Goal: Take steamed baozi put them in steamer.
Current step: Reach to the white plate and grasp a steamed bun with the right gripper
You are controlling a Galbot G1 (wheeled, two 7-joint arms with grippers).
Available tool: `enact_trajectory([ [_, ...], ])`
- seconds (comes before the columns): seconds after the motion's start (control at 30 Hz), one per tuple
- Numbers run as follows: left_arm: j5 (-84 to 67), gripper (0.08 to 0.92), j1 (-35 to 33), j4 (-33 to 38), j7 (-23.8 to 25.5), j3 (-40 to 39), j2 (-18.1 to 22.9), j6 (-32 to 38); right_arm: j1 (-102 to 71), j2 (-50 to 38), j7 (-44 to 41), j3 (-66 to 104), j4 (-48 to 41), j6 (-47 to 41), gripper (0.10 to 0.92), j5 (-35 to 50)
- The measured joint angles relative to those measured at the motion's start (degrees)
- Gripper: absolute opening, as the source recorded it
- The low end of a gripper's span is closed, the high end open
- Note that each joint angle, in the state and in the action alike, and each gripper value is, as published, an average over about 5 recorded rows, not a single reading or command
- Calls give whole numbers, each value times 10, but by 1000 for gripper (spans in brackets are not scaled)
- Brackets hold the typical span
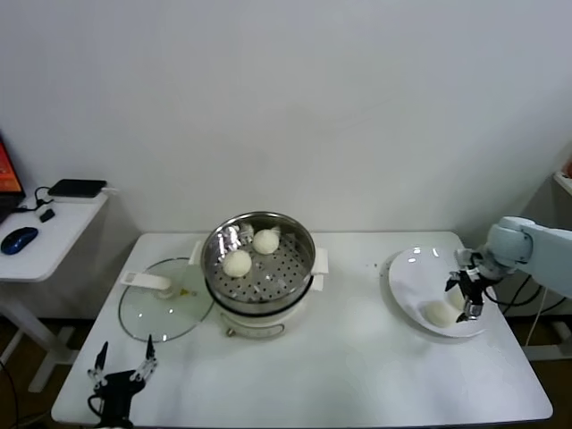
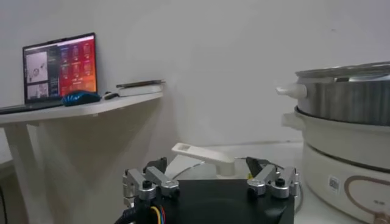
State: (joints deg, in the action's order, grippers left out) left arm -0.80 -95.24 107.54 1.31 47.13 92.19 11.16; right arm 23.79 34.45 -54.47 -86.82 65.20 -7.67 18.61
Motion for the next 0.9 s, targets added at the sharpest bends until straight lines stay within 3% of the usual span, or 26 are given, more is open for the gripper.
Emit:
enact_trajectory([
  [0.6, 7, 823, 0, 0, -1, 0, 0, 1, -74, 27, 5, 72, -48, 1, 820, -22],
  [0.9, 8, 823, -2, 1, -2, 0, 0, 2, -82, 30, -1, 80, -49, 1, 702, -24],
])
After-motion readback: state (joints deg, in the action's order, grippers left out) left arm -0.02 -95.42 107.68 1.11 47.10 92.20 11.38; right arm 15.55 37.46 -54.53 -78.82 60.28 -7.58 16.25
